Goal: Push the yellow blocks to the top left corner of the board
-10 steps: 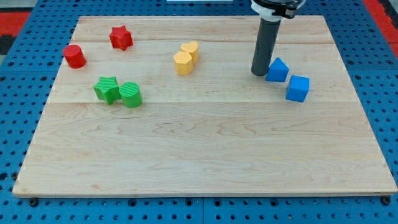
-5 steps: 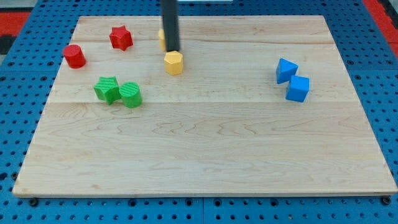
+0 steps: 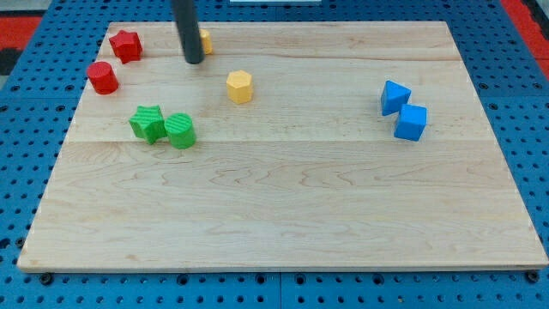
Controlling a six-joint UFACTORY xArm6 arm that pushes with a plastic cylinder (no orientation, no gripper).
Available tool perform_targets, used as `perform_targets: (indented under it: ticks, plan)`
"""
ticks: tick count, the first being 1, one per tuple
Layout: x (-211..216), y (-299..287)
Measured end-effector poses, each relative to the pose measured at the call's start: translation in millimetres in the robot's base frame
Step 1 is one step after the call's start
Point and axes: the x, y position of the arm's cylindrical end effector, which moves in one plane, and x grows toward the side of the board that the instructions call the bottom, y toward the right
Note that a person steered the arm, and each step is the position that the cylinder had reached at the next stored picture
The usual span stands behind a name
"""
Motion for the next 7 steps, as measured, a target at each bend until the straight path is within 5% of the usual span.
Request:
perform_targets:
  ticks: [1, 3, 5, 7]
  plan:
    - [0, 47]
    - [-45, -33]
    - [-45, -105]
    - [-43, 73]
